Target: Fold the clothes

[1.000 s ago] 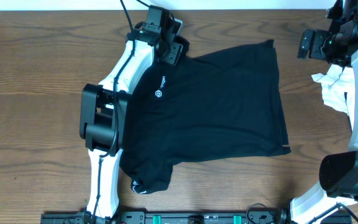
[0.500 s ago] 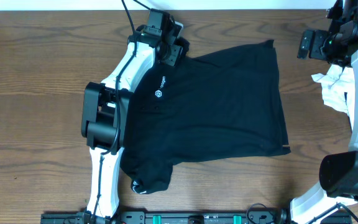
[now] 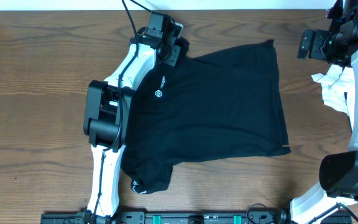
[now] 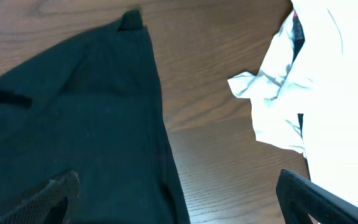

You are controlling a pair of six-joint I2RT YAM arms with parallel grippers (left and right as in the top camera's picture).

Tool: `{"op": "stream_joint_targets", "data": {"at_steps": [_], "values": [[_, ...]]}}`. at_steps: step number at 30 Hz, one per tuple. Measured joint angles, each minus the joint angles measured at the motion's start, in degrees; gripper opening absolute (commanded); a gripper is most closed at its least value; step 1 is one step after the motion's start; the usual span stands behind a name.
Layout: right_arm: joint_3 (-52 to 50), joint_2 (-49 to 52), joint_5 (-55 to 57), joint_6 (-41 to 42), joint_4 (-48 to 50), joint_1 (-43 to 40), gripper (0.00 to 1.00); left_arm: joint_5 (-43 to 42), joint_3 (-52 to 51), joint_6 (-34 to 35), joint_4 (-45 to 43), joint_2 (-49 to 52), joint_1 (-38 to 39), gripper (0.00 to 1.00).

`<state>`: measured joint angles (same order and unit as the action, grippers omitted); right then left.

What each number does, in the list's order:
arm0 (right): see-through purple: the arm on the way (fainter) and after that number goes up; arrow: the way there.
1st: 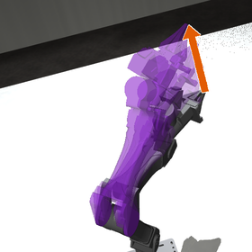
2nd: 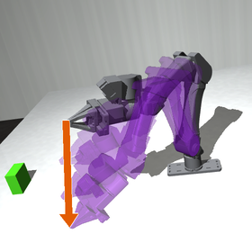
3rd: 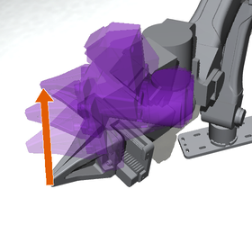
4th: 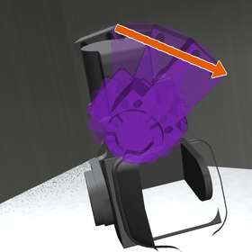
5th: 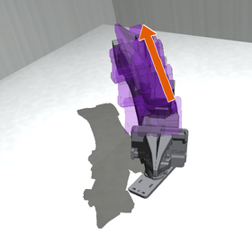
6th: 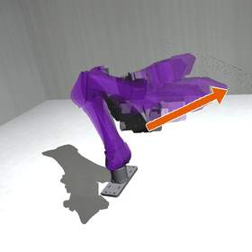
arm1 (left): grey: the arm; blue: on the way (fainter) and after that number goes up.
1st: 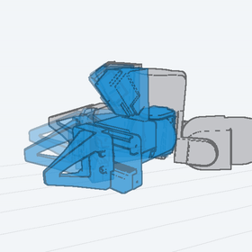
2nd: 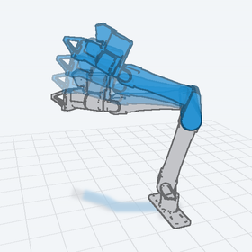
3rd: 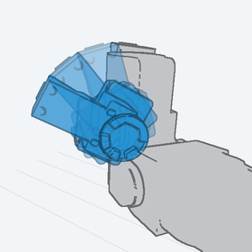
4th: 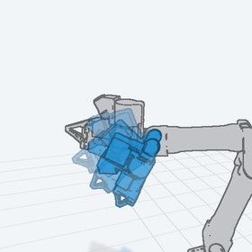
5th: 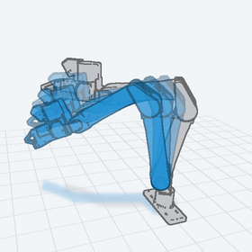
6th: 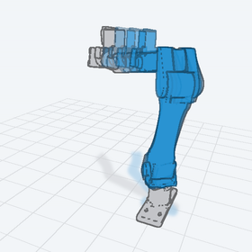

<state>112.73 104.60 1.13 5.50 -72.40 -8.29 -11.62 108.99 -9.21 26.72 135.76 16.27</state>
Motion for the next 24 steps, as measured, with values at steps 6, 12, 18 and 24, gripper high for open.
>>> {"op": "stream_joint_targets", "data": {"at_steps": [6, 12, 18, 24], "values": [[0.0, 0.0, 0.0, 0.0, 0.0, 0.0, 0.99, 0.0, 0.0, 0.2, 0.0, 0.0, -0.04, 0.3], [0.0, 0.0, 0.0, 0.0, 0.0, 0.0, 0.99, 0.0, 0.0, 0.24, 0.0, 0.0, -0.09, 0.36], [0.0, 0.0, 0.0, 0.0, 0.0, 0.0, 0.99, 0.0, 0.0, 0.37, 0.15, 0.0, -0.09, 0.66], [0.0, 0.0, 0.0, 0.0, 0.0, 0.0, 0.99, 0.0, 0.0, 1.97, 1.51, 0.0, -0.09, 0.61]]}}
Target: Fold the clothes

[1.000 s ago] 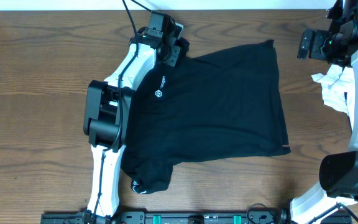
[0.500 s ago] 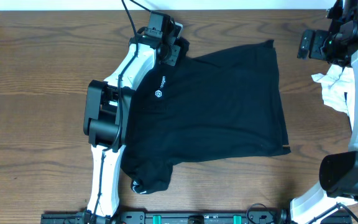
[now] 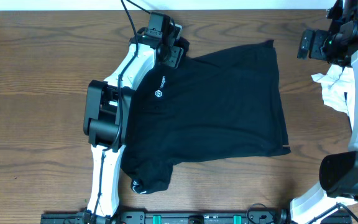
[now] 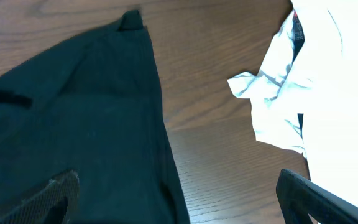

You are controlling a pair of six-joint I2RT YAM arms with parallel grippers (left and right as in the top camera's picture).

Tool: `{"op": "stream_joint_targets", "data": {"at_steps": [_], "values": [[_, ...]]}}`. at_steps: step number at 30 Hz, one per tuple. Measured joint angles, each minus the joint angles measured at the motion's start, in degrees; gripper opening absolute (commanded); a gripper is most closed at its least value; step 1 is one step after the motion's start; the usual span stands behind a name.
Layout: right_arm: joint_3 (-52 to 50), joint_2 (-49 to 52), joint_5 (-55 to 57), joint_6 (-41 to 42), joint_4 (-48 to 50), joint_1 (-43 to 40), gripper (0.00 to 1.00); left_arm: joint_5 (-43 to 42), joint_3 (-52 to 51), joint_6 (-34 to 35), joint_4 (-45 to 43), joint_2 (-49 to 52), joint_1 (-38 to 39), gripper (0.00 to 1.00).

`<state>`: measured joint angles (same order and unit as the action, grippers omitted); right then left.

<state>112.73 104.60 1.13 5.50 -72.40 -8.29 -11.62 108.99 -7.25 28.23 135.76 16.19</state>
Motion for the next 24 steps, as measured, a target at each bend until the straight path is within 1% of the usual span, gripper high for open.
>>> {"op": "stream_joint_targets", "data": {"at_steps": [1, 3, 5, 8, 9, 13, 17, 24], "values": [[0.0, 0.0, 0.0, 0.0, 0.0, 0.0, 0.99, 0.02, 0.0, 0.44, 0.0, 0.0, 0.0, 0.56], [0.0, 0.0, 0.0, 0.0, 0.0, 0.0, 0.99, 0.02, 0.0, 1.18, 0.0, 0.0, 0.0, 0.4], [0.0, 0.0, 0.0, 0.0, 0.0, 0.0, 0.99, 0.09, 0.0, 1.4, 0.04, 0.0, 0.0, 0.3], [0.0, 0.0, 0.0, -0.02, 0.0, 0.0, 0.99, 0.02, 0.0, 1.6, 0.0, 0.0, 0.0, 0.19], [0.0, 0.0, 0.0, 0.0, 0.0, 0.0, 0.99, 0.02, 0.0, 1.51, 0.02, 0.0, 0.0, 0.12], [0.0, 0.0, 0.0, 0.0, 0.0, 0.0, 0.99, 0.02, 0.0, 1.4, -0.44, 0.0, -0.02, 0.06], [0.0, 0.0, 0.0, 0.0, 0.0, 0.0, 0.99, 1.97, 0.0, 1.42, -2.91, 0.0, -0.22, 0.06], [0.0, 0.0, 0.0, -0.02, -0.02, 0.0, 0.99, 6.86, 0.0, 0.28, -10.34, 0.0, -2.27, 0.06]]}}
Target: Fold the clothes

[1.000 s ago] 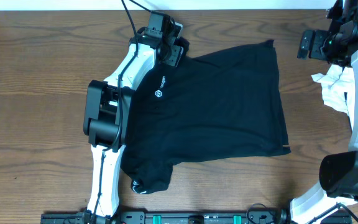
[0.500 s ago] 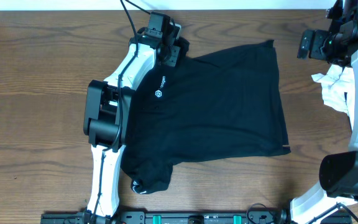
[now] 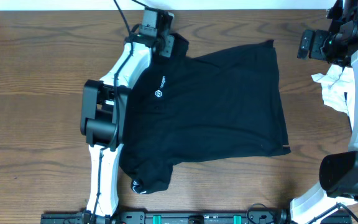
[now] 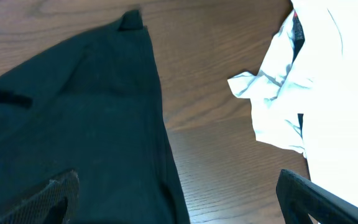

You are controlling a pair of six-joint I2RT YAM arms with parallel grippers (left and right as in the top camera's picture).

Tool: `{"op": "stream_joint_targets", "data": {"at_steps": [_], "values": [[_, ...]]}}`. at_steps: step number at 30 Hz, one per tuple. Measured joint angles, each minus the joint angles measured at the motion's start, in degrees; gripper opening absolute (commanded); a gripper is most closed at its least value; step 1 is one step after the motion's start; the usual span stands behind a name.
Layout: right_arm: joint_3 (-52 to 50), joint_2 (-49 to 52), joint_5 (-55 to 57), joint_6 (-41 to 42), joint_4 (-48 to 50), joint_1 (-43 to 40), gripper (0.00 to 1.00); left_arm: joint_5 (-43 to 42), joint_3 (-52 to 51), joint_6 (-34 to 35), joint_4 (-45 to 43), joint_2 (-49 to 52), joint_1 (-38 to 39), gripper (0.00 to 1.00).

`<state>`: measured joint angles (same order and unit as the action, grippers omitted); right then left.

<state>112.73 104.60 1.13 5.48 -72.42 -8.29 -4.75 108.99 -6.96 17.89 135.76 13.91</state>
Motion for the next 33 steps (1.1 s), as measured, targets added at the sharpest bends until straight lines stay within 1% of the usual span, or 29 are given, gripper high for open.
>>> {"op": "stream_joint_targets", "data": {"at_steps": [7, 13, 16, 17, 18, 19, 20, 22, 25, 28, 31, 33], "values": [[0.0, 0.0, 0.0, 0.02, 0.02, 0.0, 0.99, 1.27, 0.0, -1.27, -6.99, 0.0, -3.61, 0.06], [0.0, 0.0, 0.0, 0.02, 0.02, 0.0, 0.99, 1.38, 0.0, -1.9, -10.32, 0.0, -7.43, 0.07], [0.0, 0.0, 0.0, 0.02, 0.02, 0.0, 0.99, 1.4, 0.0, -2.32, -10.88, 0.0, -8.92, 0.22], [0.0, 0.0, 0.02, 0.02, 0.02, 0.0, 0.99, 1.49, 0.0, -2.32, -10.91, 0.0, -9.25, 0.25], [0.0, 0.0, 0.0, 0.02, 0.02, 0.0, 0.99, 1.77, 0.0, -2.05, -11.04, 0.07, -9.49, 0.4], [0.0, 0.0, 0.0, 0.0, 0.02, 0.0, 0.99, 1.9, 0.0, -2.4, -11.3, 0.15, -9.62, 0.59], [0.0, 0.0, 0.02, 0.0, 0.02, 0.0, 0.99, 1.99, 0.0, -2.21, -11.65, 0.33, -9.68, 0.74], [0.0, 0.0, 0.0, 0.02, 0.02, 0.0, 0.99, 2.01, 0.0, -2.12, -12.07, 0.79, -9.68, 0.91], [0.0, 0.0, 0.0, 0.02, 0.02, 0.0, 0.99, 1.99, 0.0, -1.66, -12.07, 1.2, -9.62, 0.98], [0.0, 0.0, 0.0, 0.02, 0.02, 0.0, 0.99, 1.99, 0.02, 0.92, -10.8, 0.87, -9.57, 0.98], [0.0, 0.0, 0.02, 0.02, 0.02, 0.0, 0.99, 2.05, 0.02, 5.29, -4.59, -1.22, -9.57, 0.98], [0.0, 0.0, 0.0, 0.02, 0.02, 0.0, 0.99, 2.1, -0.02, 9.09, 1.7, -4.9, -9.57, 0.98]]}}
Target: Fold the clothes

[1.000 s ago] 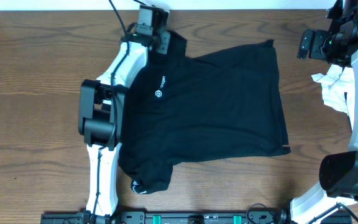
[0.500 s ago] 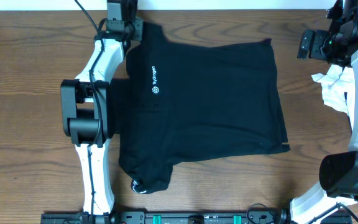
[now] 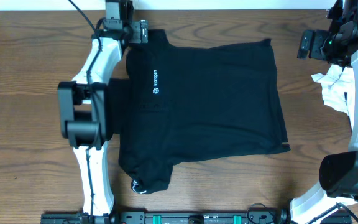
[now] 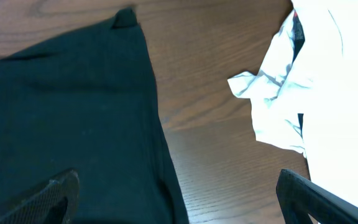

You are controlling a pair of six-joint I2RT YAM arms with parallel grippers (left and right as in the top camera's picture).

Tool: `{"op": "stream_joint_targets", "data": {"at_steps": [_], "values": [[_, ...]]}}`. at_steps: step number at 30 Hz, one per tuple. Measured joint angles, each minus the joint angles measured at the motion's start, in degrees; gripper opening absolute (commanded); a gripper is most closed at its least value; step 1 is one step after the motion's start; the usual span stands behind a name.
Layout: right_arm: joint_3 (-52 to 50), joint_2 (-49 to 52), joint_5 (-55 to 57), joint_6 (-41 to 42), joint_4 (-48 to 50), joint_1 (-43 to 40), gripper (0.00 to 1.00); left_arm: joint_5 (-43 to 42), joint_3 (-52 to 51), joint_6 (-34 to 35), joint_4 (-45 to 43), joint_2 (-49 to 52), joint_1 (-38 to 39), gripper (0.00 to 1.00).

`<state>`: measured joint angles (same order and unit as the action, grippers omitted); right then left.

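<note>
A black T-shirt (image 3: pixel 210 106) with a small white logo (image 3: pixel 155 84) lies spread on the wooden table (image 3: pixel 30 93). Its far left corner is at my left gripper (image 3: pixel 139 31), which is shut on the cloth near the table's far edge. One sleeve (image 3: pixel 146 179) lies bunched at the near left. My right gripper (image 3: pixel 304 43) hangs high past the shirt's far right corner (image 3: pixel 267 42). In the right wrist view this right gripper (image 4: pixel 176 186) is open, its fingers (image 4: pixel 55 198) wide apart with nothing between them, above the shirt's right edge (image 4: pixel 157 124).
A crumpled white cloth (image 3: pixel 333 87) lies at the right edge of the table, under my right arm, and shows as the white cloth (image 4: pixel 272 93) in the right wrist view. Bare wood lies left of the shirt and between shirt and white cloth.
My left gripper has moved left along the far edge with the shirt's corner in it. The shirt's left part has shifted left and lies flatter and squarer. The right arm has not moved.
My left gripper first held the shirt's far left corner, with the left side slanting inward. It stayed there, then stood a little farther back and left. Now it is well to the left and the shirt is stretched out wider. My right gripper stayed open throughout.
</note>
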<state>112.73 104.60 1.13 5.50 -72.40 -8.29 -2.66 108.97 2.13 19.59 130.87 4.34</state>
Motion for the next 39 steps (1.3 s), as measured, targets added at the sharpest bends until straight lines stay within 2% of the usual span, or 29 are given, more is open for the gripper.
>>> {"op": "stream_joint_targets", "data": {"at_steps": [11, 17, 24, 33, 38, 39], "values": [[-0.02, 0.0, 0.02, 0.0, -0.02, 0.0, 0.99, 0.11, 1.6, 14.78, 39.87, -31.36, 0.04, 0.98], [-0.02, 0.0, 0.02, 0.0, -0.02, 0.0, 0.99, 0.09, 1.57, 21.68, 55.56, -37.75, 0.85, 0.98], [-0.02, 0.0, 0.02, 0.0, 0.02, 0.0, 0.99, 0.02, 1.44, 24.22, 70.18, -40.39, 4.96, 0.98], [-0.02, 0.0, -0.04, 0.0, 1.79, 0.0, 0.99, 0.07, -1.33, 24.41, 72.59, -41.86, 5.64, 0.98], [-0.02, 0.0, -3.28, 0.46, -1.01, 0.0, 0.99, 0.07, -2.49, 24.44, 72.59, -48.94, 5.64, 0.98], [-0.02, 0.0, -4.42, 0.57, -3.06, 0.0, 0.95, 0.04, -2.69, 24.44, 72.61, -51.01, 5.64, 0.98]]}}
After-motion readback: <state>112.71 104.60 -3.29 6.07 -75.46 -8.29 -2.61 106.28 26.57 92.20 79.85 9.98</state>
